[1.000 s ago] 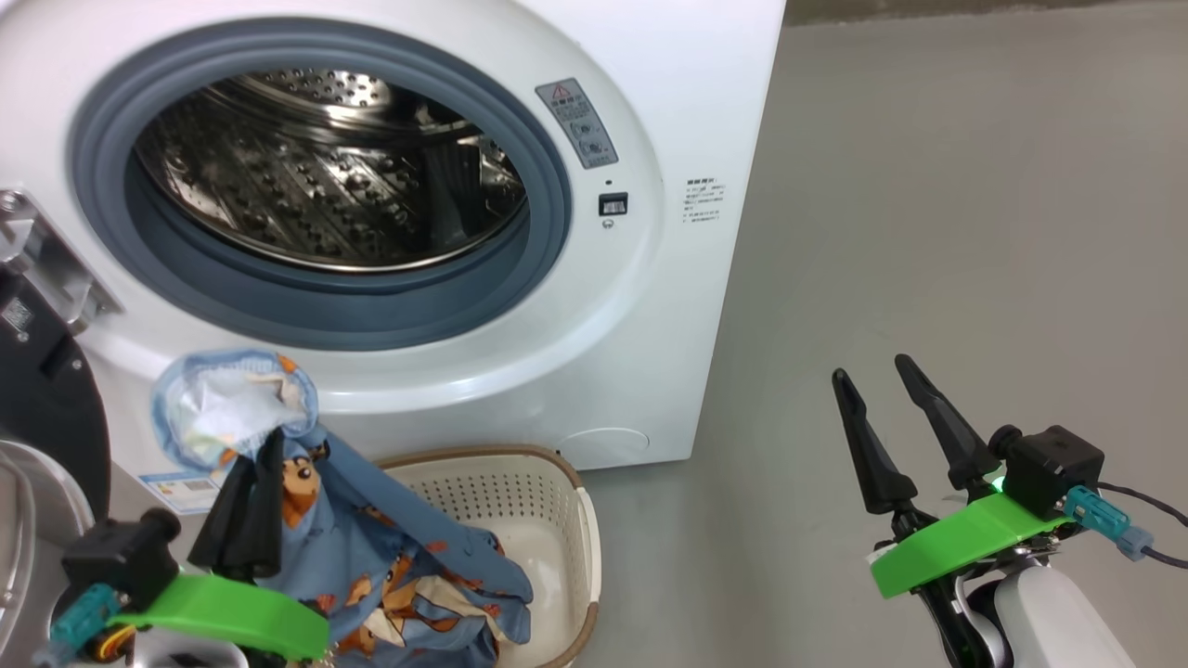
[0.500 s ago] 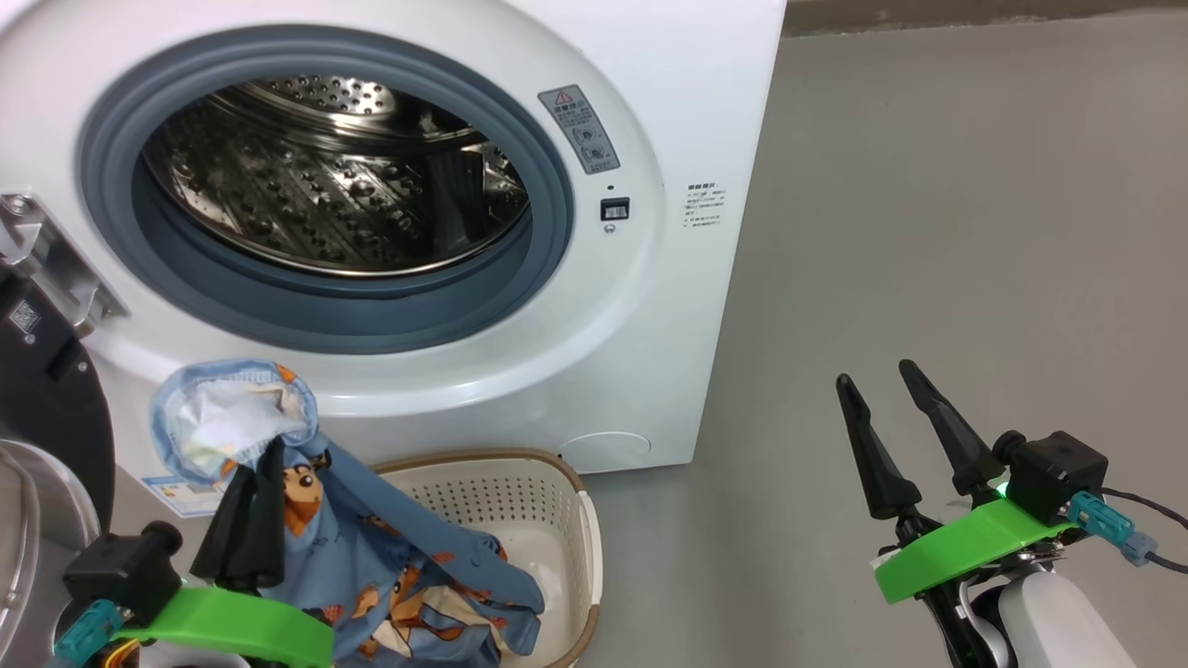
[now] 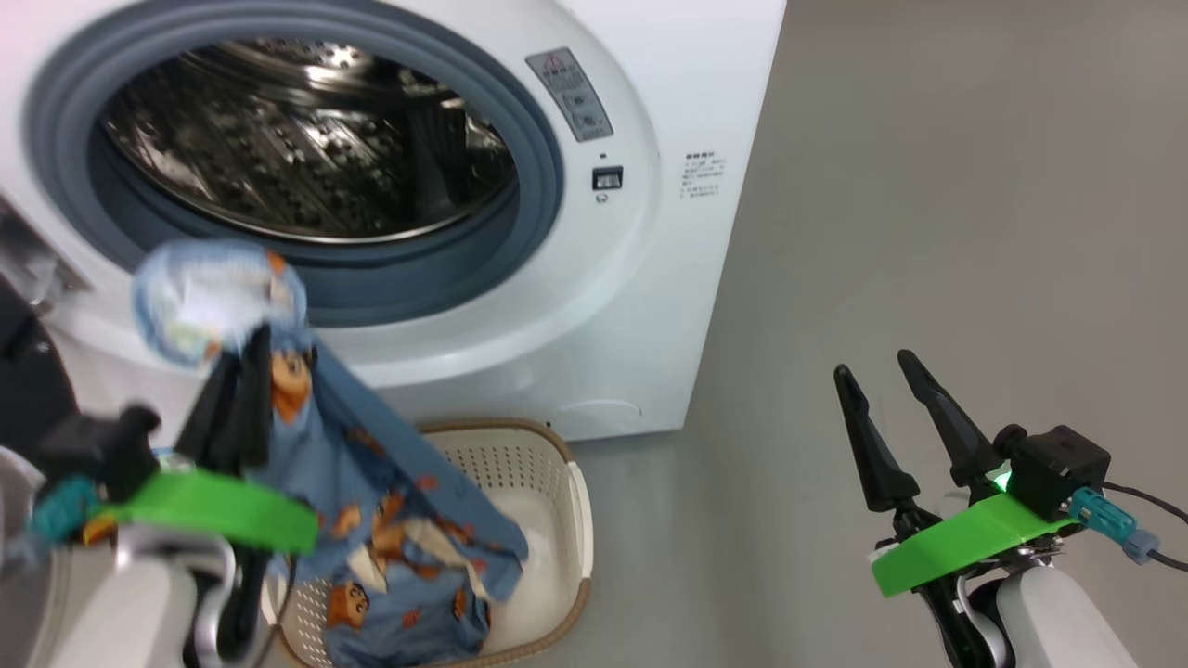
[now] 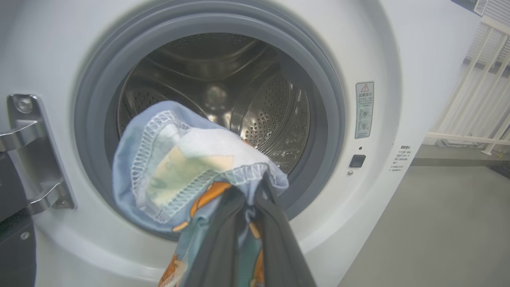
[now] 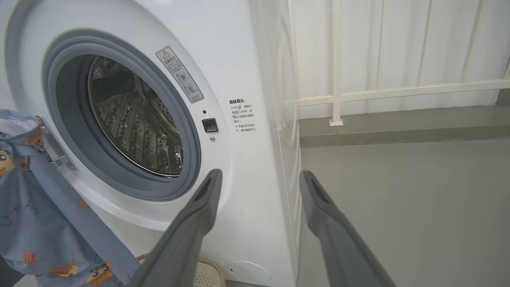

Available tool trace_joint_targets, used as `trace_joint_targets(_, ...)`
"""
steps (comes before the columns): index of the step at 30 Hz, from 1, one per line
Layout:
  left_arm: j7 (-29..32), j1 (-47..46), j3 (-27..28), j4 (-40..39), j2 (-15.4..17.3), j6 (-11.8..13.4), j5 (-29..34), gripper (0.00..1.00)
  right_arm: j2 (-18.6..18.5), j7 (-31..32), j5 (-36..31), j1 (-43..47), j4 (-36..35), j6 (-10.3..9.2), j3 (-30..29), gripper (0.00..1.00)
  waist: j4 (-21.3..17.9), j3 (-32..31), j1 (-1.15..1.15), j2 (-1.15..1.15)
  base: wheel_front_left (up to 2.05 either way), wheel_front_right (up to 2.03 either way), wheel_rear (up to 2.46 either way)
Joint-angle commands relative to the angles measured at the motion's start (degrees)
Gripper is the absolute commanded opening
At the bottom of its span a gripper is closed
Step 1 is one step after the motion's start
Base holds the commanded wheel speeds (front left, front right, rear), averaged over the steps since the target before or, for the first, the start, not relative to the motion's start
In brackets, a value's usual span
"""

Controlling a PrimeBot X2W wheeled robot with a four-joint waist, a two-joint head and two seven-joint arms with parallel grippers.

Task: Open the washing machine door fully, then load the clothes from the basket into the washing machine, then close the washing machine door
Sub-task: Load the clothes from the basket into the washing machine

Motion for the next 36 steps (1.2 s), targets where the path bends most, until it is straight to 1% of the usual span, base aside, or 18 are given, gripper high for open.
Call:
trace_joint_targets(1, 0.3, -5.3, 1.7, 0.0, 1.9, -0.8, 0.8, 0.0, 0.3, -0.3, -0.7, -1.5, -1.8, 0.09, 1.0, 1.0, -1.0, 2.2, 0.0, 0.0, 0.0, 0.0, 0.0)
trace_joint_targets(4, 0.8, -10.1, 1.4, 2.4, 2.0, -1.6, 0.9, 0.0, 1.1, -0.3, -1.1, -2.7, -2.4, 0.09, 1.1, 1.0, -2.1, 4.7, 0.0, 0.0, 0.0, 0.0, 0.0)
trace_joint_targets(5, 1.5, -13.1, 1.1, 4.8, 2.2, -2.1, 0.9, 0.0, 1.6, -0.3, -1.3, -3.6, -2.9, 0.09, 1.4, 1.0, -3.0, 6.4, 0.0, 0.0, 0.0, 0.0, 0.0)
trace_joint_targets(9, 2.1, -19.2, 0.5, 11.2, 2.3, -3.3, 0.4, 0.0, 2.5, -0.3, -2.0, -4.8, -3.9, 0.09, 1.3, 1.0, -4.7, 10.0, 0.0, 0.0, 0.0, 0.0, 0.0)
trace_joint_targets(10, 2.1, -19.2, 0.5, 11.2, 2.3, -3.3, 0.4, 0.0, 2.5, -0.3, -2.0, -4.8, -3.9, 0.09, 1.3, 1.0, -4.7, 10.0, 0.0, 0.0, 0.0, 0.0, 0.0)
trace_joint_targets(15, 1.8, -27.6, -0.3, 21.3, 2.9, -4.7, -0.4, 0.0, 3.6, -0.3, -2.9, -6.0, -4.9, 0.09, 1.2, 1.0, -6.8, 14.9, 0.0, 0.0, 0.0, 0.0, 0.0)
trace_joint_targets(23, 0.7, -40.4, -2.3, 33.9, 5.0, -5.4, -0.8, 0.0, 5.3, -0.3, -3.8, -8.1, -6.5, 0.09, 1.8, 1.0, -10.5, 22.4, 0.0, 0.0, 0.0, 0.0, 0.0)
trace_joint_targets(30, 0.3, -49.5, -5.5, 40.7, 7.6, -5.5, -0.8, 0.0, 6.0, -0.3, -3.7, -8.9, -7.4, 0.09, 2.7, 1.0, -14.0, 27.1, 0.0, 0.0, 0.0, 0.0, 0.0)
trace_joint_targets(36, -0.4, -56.5, -7.4, 43.7, 10.2, -5.5, 0.4, 0.0, 6.1, -0.3, -1.8, -9.3, -8.1, 0.09, 4.4, 1.0, -16.3, 29.9, 0.0, 0.0, 0.0, 0.0, 0.0)
